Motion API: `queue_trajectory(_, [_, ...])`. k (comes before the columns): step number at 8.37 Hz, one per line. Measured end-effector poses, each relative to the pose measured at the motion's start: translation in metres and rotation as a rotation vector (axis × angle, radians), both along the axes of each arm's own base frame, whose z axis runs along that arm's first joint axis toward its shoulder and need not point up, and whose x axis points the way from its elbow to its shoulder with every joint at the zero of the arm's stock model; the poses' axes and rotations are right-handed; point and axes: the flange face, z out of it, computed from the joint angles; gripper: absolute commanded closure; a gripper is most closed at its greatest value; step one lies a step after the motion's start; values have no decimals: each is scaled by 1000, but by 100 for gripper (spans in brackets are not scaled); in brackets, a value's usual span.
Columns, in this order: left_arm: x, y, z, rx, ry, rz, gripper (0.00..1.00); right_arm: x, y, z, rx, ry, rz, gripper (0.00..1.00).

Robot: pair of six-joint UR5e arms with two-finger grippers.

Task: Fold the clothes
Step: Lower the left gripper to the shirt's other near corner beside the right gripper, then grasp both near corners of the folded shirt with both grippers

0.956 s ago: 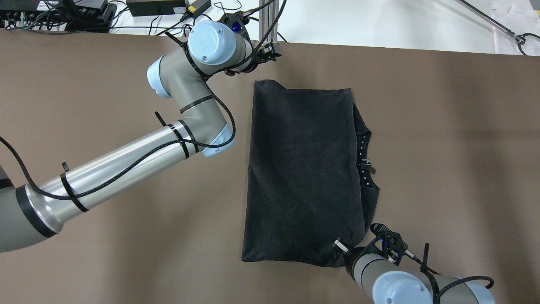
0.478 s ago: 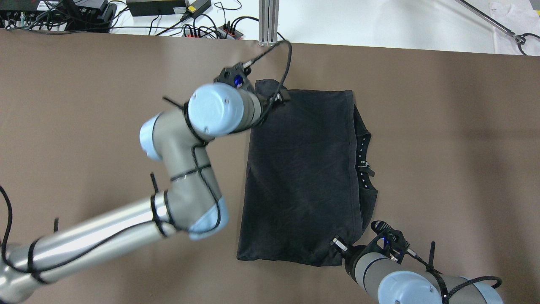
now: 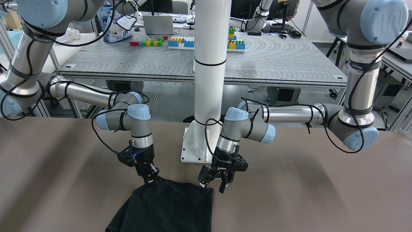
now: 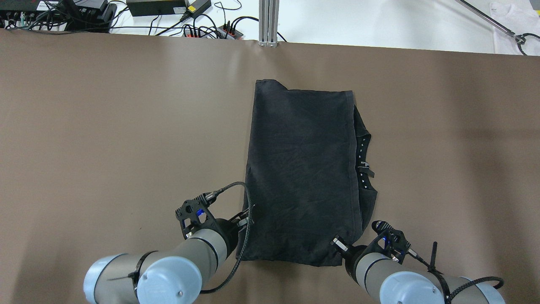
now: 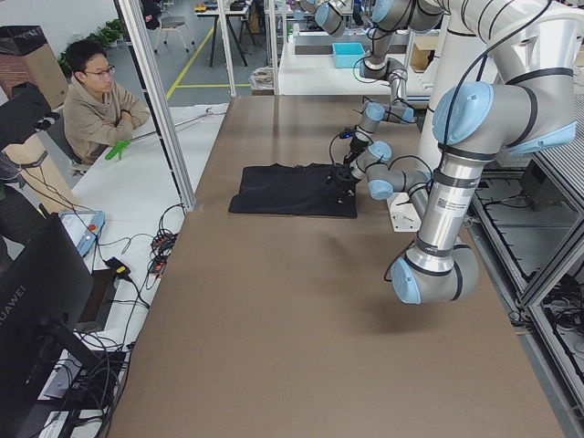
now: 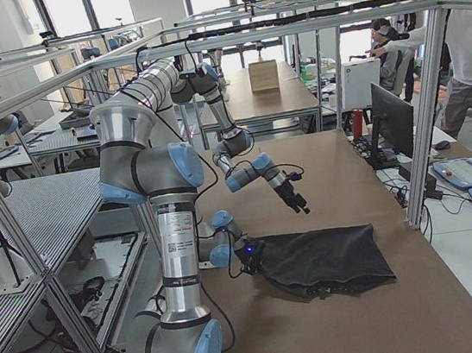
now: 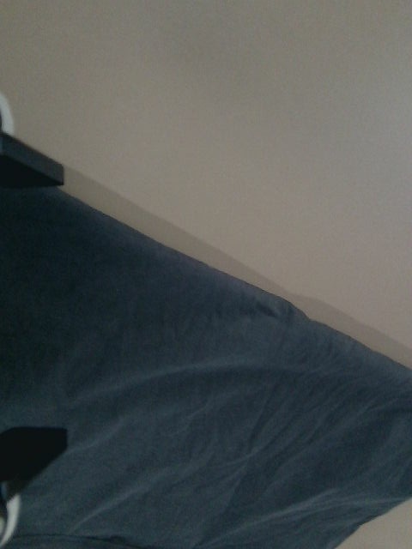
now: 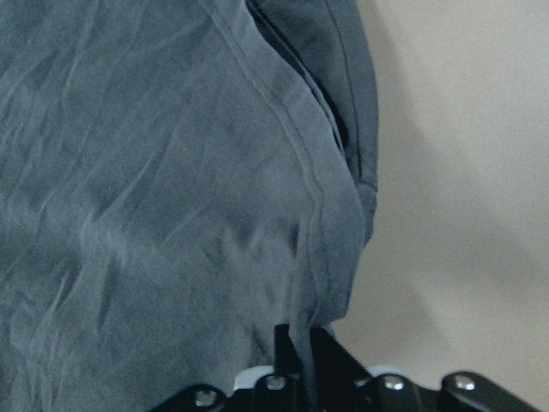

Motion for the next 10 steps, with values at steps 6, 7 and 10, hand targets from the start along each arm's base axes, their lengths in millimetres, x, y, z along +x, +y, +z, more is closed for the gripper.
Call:
queue_trajectory(6, [48, 66, 37, -76, -20, 52, 21, 4, -7, 4, 32, 22, -12, 100])
queue_trajectory(7, [52, 69, 41, -83, -20, 57, 24, 6, -11, 4, 36, 26, -9, 100])
queue_trajectory(10, [59, 71, 48, -95, 1, 84, 39, 11, -18, 5, 48, 34, -3, 100])
